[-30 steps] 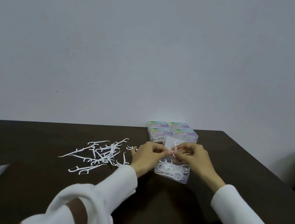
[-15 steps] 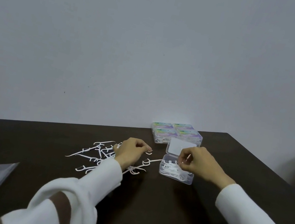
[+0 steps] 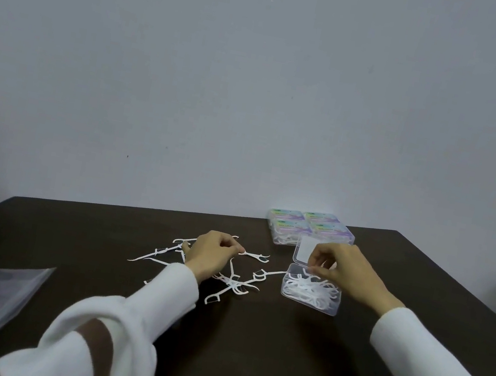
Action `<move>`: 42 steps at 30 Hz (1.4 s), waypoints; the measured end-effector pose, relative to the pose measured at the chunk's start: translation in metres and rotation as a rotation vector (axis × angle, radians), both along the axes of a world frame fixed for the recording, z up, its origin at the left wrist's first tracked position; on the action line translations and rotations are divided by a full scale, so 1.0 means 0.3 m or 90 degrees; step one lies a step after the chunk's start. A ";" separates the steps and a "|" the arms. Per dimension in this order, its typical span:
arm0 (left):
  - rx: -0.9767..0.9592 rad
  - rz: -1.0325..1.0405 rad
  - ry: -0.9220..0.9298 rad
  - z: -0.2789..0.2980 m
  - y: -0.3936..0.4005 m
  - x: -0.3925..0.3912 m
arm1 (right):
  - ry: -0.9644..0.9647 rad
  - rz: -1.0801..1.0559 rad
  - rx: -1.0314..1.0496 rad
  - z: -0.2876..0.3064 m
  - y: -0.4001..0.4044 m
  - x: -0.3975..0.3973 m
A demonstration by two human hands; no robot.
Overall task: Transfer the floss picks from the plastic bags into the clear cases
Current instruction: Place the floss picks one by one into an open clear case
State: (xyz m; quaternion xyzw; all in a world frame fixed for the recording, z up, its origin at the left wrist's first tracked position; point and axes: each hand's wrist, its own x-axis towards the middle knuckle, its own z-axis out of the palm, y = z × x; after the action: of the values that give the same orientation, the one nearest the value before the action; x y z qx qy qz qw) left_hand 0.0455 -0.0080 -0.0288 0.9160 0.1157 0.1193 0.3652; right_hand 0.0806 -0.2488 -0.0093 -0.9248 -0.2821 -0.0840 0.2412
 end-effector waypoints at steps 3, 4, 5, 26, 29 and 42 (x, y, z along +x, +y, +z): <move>0.022 -0.001 0.010 0.002 0.031 -0.010 | 0.019 0.005 -0.054 -0.011 0.020 -0.001; 0.024 0.001 0.009 0.000 0.045 -0.015 | 0.015 0.002 -0.077 -0.016 0.027 -0.001; 0.024 0.003 0.008 0.000 0.055 -0.019 | 0.013 -0.003 -0.105 -0.019 0.031 -0.002; 0.143 -0.105 0.139 -0.043 0.257 -0.058 | -0.044 0.057 -0.222 -0.016 0.289 -0.069; 0.198 -0.114 0.195 -0.047 0.304 -0.076 | 0.051 0.038 -0.308 -0.051 0.348 -0.059; 0.098 -0.143 0.026 -0.095 0.329 -0.066 | 0.001 0.104 -0.136 -0.097 0.451 -0.023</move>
State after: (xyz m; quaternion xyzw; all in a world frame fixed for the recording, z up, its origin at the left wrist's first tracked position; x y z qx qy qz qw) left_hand 0.0257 0.0907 -0.0573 0.9508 0.0102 0.0675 0.3023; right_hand 0.0736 -0.1135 -0.0384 -0.9193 -0.3633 -0.0331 0.1475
